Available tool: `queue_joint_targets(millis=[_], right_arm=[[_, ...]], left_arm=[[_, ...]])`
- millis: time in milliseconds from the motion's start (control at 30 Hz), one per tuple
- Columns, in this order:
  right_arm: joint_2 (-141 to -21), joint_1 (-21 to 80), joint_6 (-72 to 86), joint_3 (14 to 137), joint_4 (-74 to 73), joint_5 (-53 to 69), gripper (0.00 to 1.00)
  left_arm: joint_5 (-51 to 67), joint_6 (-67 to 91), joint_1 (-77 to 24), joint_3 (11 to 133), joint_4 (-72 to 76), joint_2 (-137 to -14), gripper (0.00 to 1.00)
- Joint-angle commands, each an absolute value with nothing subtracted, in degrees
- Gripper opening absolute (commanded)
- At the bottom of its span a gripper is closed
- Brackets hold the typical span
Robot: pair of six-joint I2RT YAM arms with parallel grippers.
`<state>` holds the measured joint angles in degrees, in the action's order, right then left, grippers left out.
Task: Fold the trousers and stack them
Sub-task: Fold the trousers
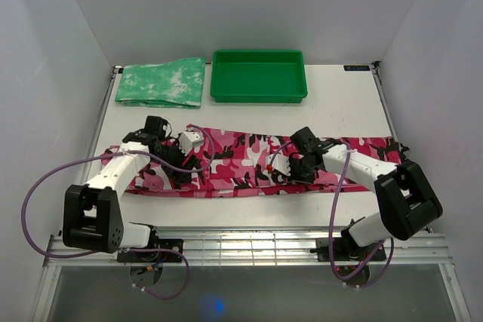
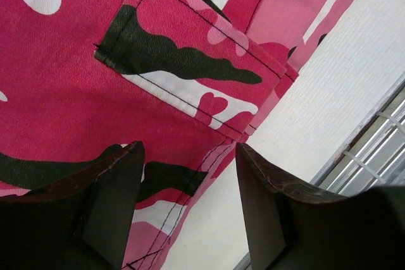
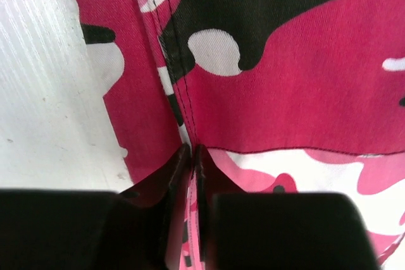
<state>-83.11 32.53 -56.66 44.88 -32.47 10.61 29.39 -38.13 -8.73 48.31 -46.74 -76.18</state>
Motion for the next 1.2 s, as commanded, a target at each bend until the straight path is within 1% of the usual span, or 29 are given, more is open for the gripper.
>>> queue_joint_targets(millis=[0, 33, 100, 300, 500, 667, 800, 900, 1000, 1033, 1133, 1167], right_arm=[[-81.7, 32.9, -56.5, 45.3, -32.2, 10.6, 0.11], [-81.3, 32.9, -56.4, 45.4, -32.3, 10.6, 0.1], [-80.2, 32.9, -56.3, 46.7, -33.6, 10.9, 0.08], [-76.9, 32.9, -56.7, 47.4, -36.6, 12.0, 0.08], [-75.1, 32.8, -56.4, 47.0, -38.6, 11.9, 0.08], [-73.4, 32.8, -56.1, 47.5, -41.1, 12.4, 0.08], [-71.7, 32.6, -56.4, 47.2, -42.5, 12.4, 0.08], [-70.9, 32.6, -56.4, 46.6, -43.3, 12.8, 0.08], [-71.4, 32.6, -56.3, 46.1, -43.2, 13.2, 0.08], [-72.1, 32.6, -56.1, 46.1, -43.1, 13.2, 0.08], [-73.0, 32.6, -55.8, 46.8, -42.9, 13.3, 0.08], [-73.3, 32.6, -55.7, 47.0, -42.8, 13.4, 0.08]], left_arm=[[29.2, -41.3, -8.4, 48.6, -47.8, -76.2, 0.69], [29.1, -42.4, -8.4, 48.5, -48.1, -76.1, 0.66], [28.5, -45.2, -8.4, 48.0, -48.5, -75.6, 0.65], [27.7, -53.7, -8.4, 46.1, -50.4, -72.5, 0.59], [28.6, -57.0, -8.4, 45.5, -53.0, -72.1, 0.54], [26.6, -58.6, -8.4, 43.9, -51.8, -73.0, 0.54], [26.9, -60.1, -8.4, 43.0, -52.0, -73.3, 0.57], [25.6, -60.8, -8.4, 41.2, -50.5, -73.0, 0.54], [24.1, -60.5, -8.3, 40.0, -48.3, -73.2, 0.47], [23.7, -60.4, -8.4, 39.9, -48.1, -73.4, 0.42], [23.7, -60.7, -8.4, 40.2, -48.0, -73.5, 0.33], [23.6, -60.8, -8.4, 40.3, -48.0, -73.4, 0.26]])
